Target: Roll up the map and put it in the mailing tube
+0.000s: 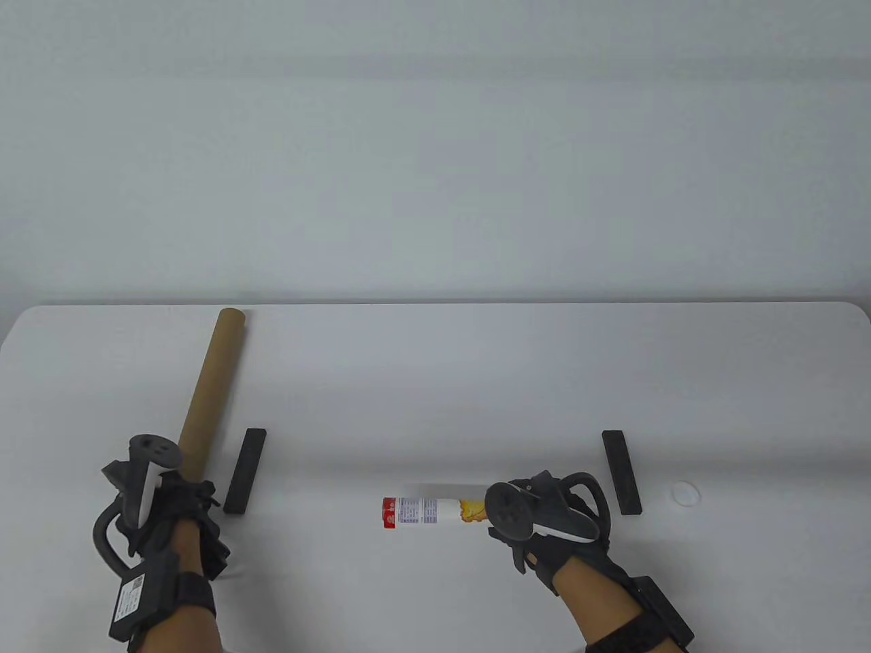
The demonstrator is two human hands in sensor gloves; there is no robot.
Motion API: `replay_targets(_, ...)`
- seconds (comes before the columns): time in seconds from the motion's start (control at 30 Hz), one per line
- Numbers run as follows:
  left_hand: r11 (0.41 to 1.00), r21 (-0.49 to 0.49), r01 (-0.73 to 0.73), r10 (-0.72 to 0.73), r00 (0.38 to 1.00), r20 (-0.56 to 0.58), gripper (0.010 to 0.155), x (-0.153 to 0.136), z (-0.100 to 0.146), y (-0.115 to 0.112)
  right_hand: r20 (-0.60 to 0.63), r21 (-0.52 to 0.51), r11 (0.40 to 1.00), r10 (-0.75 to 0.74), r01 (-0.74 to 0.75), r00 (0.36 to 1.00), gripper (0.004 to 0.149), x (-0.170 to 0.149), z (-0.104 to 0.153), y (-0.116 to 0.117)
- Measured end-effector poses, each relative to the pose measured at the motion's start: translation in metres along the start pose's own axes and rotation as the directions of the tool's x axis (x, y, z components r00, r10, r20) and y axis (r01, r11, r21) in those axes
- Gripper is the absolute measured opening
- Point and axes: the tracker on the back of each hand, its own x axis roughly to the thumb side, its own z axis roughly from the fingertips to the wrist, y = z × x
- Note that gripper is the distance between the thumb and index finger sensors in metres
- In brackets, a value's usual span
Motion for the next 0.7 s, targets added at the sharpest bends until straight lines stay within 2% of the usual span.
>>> replay_targets(0.13,0.998,-0.009,0.059,-0.059,0.998,-0.033,0.088,0.002,-0.006,-0.011,0.001,0.002,1.000,-0.003,0.003,1.000,0.056,0.000,0.000,0.000)
replay_targets(0.2,0.997,0.029,0.066,-0.064,0.997,-0.041,0.085,0.004,-0.006,-0.011,-0.001,-0.001,1.000,-0.010,0.010,1.000,0.056,-0.001,0.000,0.000)
replay_targets(0.4,0.998,0.056,0.036,-0.033,0.998,-0.048,0.088,0.004,0.001,0.008,-0.013,-0.001,0.999,-0.034,0.034,0.999,0.055,-0.005,-0.001,-0.002)
replay_targets(0.57,0.986,0.144,-0.083,0.070,0.993,0.094,0.096,0.018,0.029,0.037,-0.032,-0.037,0.995,-0.091,0.090,0.995,0.055,-0.011,0.001,-0.009)
replay_targets(0.7,0.957,0.251,-0.145,0.070,0.956,0.285,0.091,0.039,0.068,0.052,-0.033,-0.067,0.989,-0.133,0.131,0.991,0.055,-0.014,0.002,-0.018)
